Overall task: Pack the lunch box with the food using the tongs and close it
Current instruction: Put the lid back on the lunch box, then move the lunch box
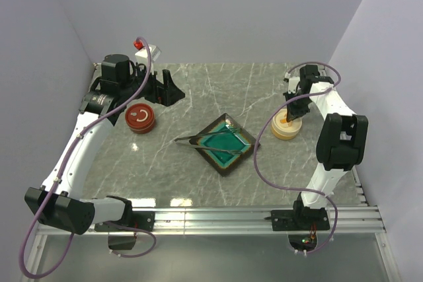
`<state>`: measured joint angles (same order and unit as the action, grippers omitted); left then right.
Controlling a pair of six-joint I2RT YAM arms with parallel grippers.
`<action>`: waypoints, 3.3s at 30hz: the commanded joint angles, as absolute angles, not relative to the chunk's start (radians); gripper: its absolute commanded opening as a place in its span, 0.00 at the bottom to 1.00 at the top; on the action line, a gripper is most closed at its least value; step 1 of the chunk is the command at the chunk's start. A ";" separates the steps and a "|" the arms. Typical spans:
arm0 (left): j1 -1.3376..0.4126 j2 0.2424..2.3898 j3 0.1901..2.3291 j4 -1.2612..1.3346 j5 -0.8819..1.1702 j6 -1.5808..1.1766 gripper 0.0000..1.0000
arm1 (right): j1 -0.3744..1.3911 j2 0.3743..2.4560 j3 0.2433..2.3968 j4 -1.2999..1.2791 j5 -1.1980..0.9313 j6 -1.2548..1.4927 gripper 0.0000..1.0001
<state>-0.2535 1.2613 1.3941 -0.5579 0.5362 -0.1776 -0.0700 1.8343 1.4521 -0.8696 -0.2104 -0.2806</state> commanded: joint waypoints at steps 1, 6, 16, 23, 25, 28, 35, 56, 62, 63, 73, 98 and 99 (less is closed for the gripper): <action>-0.252 1.256 1.413 -0.535 0.552 -0.173 1.00 | -0.074 1.842 1.422 -0.839 -0.207 -0.276 0.00; -0.250 1.255 1.405 -0.529 0.549 -0.175 1.00 | -0.074 1.832 1.352 -0.805 -0.219 -0.273 0.00; -0.252 1.252 1.407 -0.538 0.538 -0.166 0.99 | -0.074 1.816 1.246 -0.733 -0.276 -0.235 0.00; -0.252 1.259 1.394 -0.531 0.537 -0.172 0.99 | -0.066 1.855 1.325 -0.744 -0.294 -0.203 0.00; -0.250 1.261 1.394 -0.532 0.537 -0.172 0.99 | -0.057 1.880 1.370 -0.750 -0.296 -0.190 0.00; -0.249 1.262 1.390 -0.531 0.528 -0.172 0.99 | -0.032 1.917 1.435 -0.758 -0.296 -0.180 0.00; -0.244 1.264 1.376 -0.534 0.506 -0.161 1.00 | 0.038 2.006 1.572 -0.770 -0.316 -0.149 0.00; -0.094 1.298 1.315 -0.561 0.522 -0.206 1.00 | 0.297 2.361 2.120 -0.824 -0.338 -0.055 0.00; -0.072 1.295 1.289 -0.571 0.525 -0.209 0.99 | 0.356 2.433 2.223 -0.812 -0.334 -0.051 0.00; -0.069 1.293 1.286 -0.571 0.525 -0.209 0.99 | 0.363 2.451 2.246 -0.807 -0.340 -0.043 0.00; -0.029 1.281 1.261 -0.586 0.520 -0.202 0.99 | 0.445 2.525 2.338 -0.755 -0.376 -0.002 0.00; 0.084 1.276 1.236 -0.614 0.535 -0.202 0.99 | 0.715 2.557 2.382 -0.663 -0.489 0.120 0.00; 0.089 1.276 1.238 -0.615 0.535 -0.202 0.99 | 0.724 2.557 2.382 -0.664 -0.492 0.120 0.00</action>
<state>0.0719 1.3056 1.2331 -0.6125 0.5251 -0.2039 0.6685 2.5137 2.3703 -0.6727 -0.4370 0.0967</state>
